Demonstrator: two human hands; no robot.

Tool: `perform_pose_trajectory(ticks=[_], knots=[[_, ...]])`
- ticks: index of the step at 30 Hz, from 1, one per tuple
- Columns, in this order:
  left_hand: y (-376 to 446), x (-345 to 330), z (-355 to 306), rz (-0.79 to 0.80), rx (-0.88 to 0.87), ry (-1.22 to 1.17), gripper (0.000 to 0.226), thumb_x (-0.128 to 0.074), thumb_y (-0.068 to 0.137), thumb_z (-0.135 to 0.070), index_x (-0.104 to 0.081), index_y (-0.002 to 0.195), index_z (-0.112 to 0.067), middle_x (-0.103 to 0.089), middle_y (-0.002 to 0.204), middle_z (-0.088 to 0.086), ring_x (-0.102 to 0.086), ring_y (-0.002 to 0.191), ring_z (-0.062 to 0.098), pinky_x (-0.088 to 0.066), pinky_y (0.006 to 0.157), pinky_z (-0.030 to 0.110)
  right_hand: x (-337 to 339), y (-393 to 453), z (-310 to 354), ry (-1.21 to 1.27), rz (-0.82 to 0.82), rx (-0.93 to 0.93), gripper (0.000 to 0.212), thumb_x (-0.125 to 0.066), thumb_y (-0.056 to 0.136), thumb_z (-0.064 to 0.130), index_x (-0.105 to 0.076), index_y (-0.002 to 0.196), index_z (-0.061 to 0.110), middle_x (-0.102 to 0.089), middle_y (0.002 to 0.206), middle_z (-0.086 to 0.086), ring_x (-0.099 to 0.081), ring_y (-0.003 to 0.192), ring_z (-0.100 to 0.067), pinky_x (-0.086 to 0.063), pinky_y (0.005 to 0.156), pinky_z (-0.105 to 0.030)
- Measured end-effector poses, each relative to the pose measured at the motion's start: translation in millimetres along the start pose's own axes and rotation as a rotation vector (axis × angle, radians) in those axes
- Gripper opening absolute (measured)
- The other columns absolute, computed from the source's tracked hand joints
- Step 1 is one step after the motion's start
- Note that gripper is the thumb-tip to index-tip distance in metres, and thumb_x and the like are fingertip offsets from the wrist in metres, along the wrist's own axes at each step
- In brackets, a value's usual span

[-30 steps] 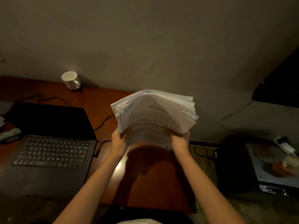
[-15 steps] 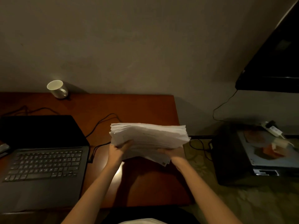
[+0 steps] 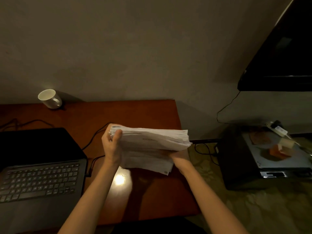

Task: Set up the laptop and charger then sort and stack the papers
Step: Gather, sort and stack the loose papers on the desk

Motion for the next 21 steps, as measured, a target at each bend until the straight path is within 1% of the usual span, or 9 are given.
perform_pose_trajectory(ticks=[3,6,8,10,12,14,16,19,21], knots=[[2.7,-4.8,3.0,-0.041,0.004,0.016,0.035,-0.059,0.075,-0.052,-0.053,0.071,-0.017,-0.05,0.07,0.001,-0.045,0.066,0.021,-0.036,0.061,0.033,-0.4,0.3,6.0,0.142,-0.02,0.133,0.048,-0.077,0.075,0.007,-0.058,0.119,0.004,-0.062,0.115,-0.005,-0.058,0.109,-0.021,-0.049,0.093,-0.034],[1.9,-10.0,0.5,-0.093,0.02,-0.002,0.031,-0.058,0.072,-0.046,-0.054,0.072,-0.016,-0.051,0.07,0.0,-0.048,0.064,0.014,-0.039,0.059,0.028,-2.3,0.3,12.6,0.182,-0.038,0.24,0.059,-0.085,0.063,0.008,-0.06,0.117,0.008,-0.066,0.11,-0.002,-0.062,0.104,-0.016,-0.053,0.088,-0.032],[2.7,-9.1,1.4,-0.13,0.03,-0.012,0.034,-0.057,0.071,-0.047,-0.054,0.072,-0.014,-0.052,0.068,-0.002,-0.049,0.061,0.007,-0.04,0.056,0.021,-2.5,3.4,12.1,0.161,-0.036,0.246,0.058,-0.082,0.067,0.004,-0.058,0.119,0.008,-0.064,0.109,0.0,-0.061,0.103,-0.013,-0.053,0.082,-0.023],[2.6,-6.4,4.6,-0.157,0.046,-0.014,0.04,-0.056,0.07,-0.05,-0.05,0.069,-0.011,-0.048,0.065,-0.002,-0.046,0.057,0.003,-0.038,0.054,0.016,-0.9,6.2,9.7,0.088,-0.046,0.237,0.048,-0.072,0.077,-0.004,-0.055,0.121,0.005,-0.061,0.111,-0.006,-0.059,0.107,-0.02,-0.051,0.072,-0.016],[0.1,-6.1,6.1,-0.175,0.064,0.033,0.037,-0.057,0.076,-0.048,-0.047,0.067,-0.013,-0.048,0.063,-0.006,-0.044,0.053,-0.002,-0.036,0.053,0.01,1.7,8.3,7.0,0.002,-0.054,0.193,0.037,-0.059,0.086,-0.008,-0.053,0.121,0.002,-0.058,0.112,-0.009,-0.055,0.114,-0.027,-0.043,0.072,-0.015],[-0.6,-8.3,5.6,-0.208,0.086,0.101,0.028,-0.058,0.088,-0.031,-0.048,0.068,-0.014,-0.048,0.067,-0.002,-0.046,0.052,-0.005,-0.037,0.056,0.011,3.2,10.4,4.2,-0.042,-0.024,0.112,0.015,-0.05,0.092,-0.005,-0.055,0.102,0.005,-0.053,0.096,-0.001,-0.052,0.108,-0.02,-0.038,0.063,-0.008],[3.6,-10.7,0.9,-0.229,0.071,0.132,0.027,-0.054,0.093,-0.019,-0.047,0.067,-0.014,-0.046,0.066,0.0,-0.044,0.052,-0.004,-0.036,0.058,0.017,-0.7,9.8,6.8,-0.045,0.027,0.079,0.017,-0.049,0.095,0.001,-0.049,0.085,0.015,-0.051,0.086,0.001,-0.049,0.099,-0.017,-0.037,0.055,-0.007],[10.5,-14.0,-10.0,-0.238,0.021,0.124,0.027,-0.054,0.088,-0.028,-0.046,0.065,-0.016,-0.046,0.065,-0.003,-0.044,0.052,-0.003,-0.037,0.053,0.009,-2.3,15.1,11.3,0.093,-0.015,0.184,0.029,-0.068,0.083,0.0,-0.057,0.108,0.013,-0.063,0.111,-0.008,-0.059,0.096,-0.016,-0.049,0.062,-0.012],[11.6,-13.6,-10.4,-0.211,0.007,0.118,0.029,-0.057,0.09,-0.032,-0.047,0.068,-0.016,-0.048,0.067,-0.003,-0.047,0.053,-0.004,-0.039,0.053,0.008,-3.1,14.9,12.1,0.117,0.006,0.208,0.043,-0.074,0.076,-0.002,-0.057,0.115,0.006,-0.063,0.11,-0.008,-0.06,0.099,-0.018,-0.052,0.075,-0.022]])
Point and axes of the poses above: each hand's wrist, its own y-axis towards the middle knuckle, its own x-axis out of the back of the hand, z = x × y, the point moved 1 cm from there along y, towards the middle knuckle
